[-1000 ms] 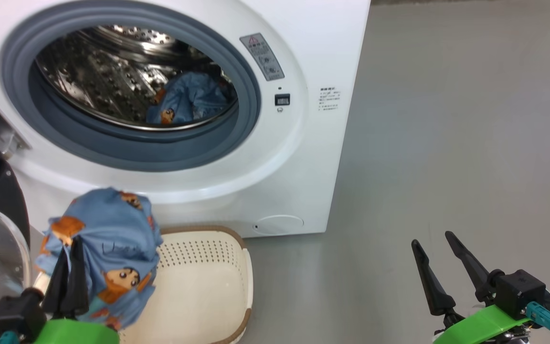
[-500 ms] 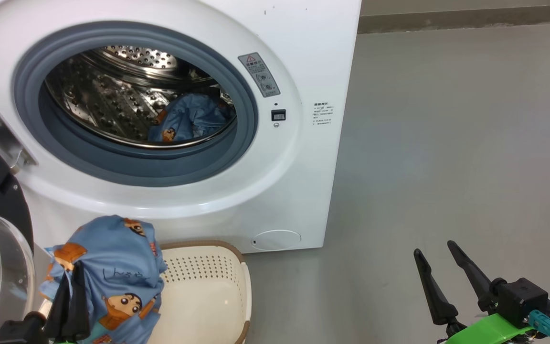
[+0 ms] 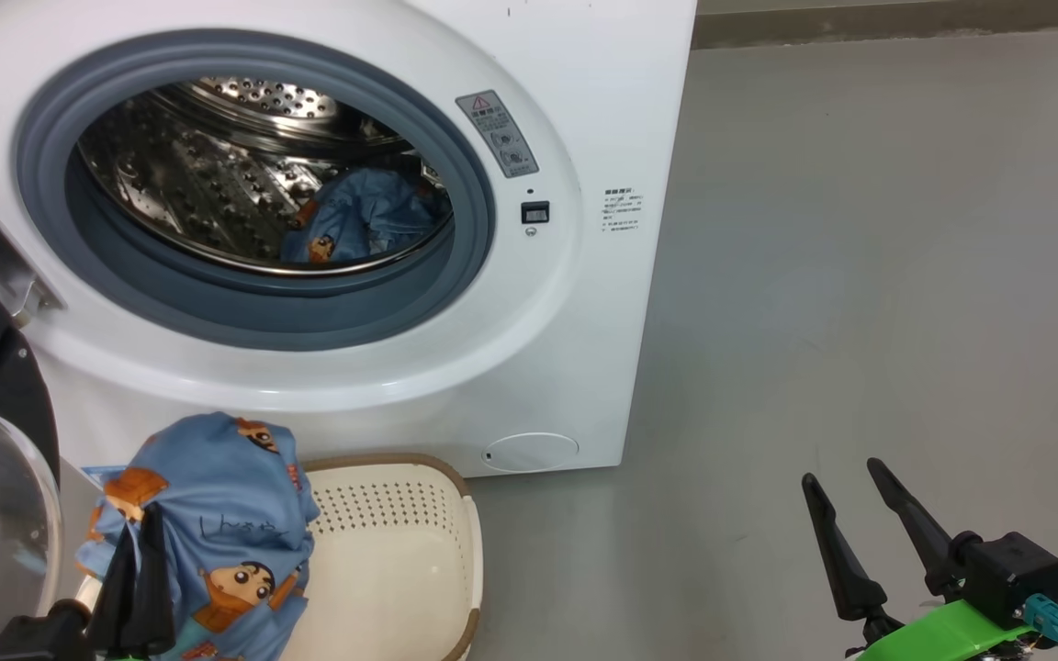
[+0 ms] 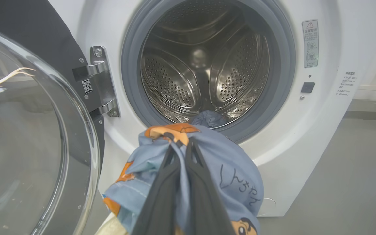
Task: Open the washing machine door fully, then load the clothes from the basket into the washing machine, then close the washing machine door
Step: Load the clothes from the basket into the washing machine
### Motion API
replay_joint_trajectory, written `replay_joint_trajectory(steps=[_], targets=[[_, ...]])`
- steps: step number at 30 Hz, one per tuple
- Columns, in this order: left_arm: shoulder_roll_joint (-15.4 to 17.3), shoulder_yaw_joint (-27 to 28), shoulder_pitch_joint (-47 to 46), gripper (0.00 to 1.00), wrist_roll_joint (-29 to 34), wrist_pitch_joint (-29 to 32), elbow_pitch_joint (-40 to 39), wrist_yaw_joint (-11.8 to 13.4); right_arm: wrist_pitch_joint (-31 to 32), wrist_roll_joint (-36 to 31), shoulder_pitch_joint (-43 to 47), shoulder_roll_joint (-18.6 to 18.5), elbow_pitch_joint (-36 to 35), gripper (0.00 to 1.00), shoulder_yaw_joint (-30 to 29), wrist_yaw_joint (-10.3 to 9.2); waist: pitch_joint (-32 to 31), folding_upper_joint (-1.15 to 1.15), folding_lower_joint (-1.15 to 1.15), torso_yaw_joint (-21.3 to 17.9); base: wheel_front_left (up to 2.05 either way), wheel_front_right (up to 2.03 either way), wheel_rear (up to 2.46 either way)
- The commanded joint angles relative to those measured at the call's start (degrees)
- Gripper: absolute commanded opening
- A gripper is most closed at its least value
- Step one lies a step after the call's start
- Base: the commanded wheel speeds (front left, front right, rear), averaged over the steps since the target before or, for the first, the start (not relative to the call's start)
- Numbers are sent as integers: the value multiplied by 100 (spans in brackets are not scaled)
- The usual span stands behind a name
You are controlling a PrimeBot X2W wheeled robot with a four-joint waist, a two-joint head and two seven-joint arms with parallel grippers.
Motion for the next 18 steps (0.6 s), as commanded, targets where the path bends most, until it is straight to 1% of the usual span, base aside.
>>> replay_joint_trajectory(steps=[1,11,18], targets=[[63,183,-109,0,-14,-38,-120,43,-34,-36,-45,-30,-155,100,75,9,25,0,0,-10,0,0,0],[51,172,-250,0,-33,-38,-1,10,-31,-60,-61,-14,-163,100,45,9,241,0,0,-112,0,0,0],[111,145,-692,0,-68,-38,267,-55,-42,-67,-160,-20,-229,100,32,9,595,0,0,-226,0,0,0]])
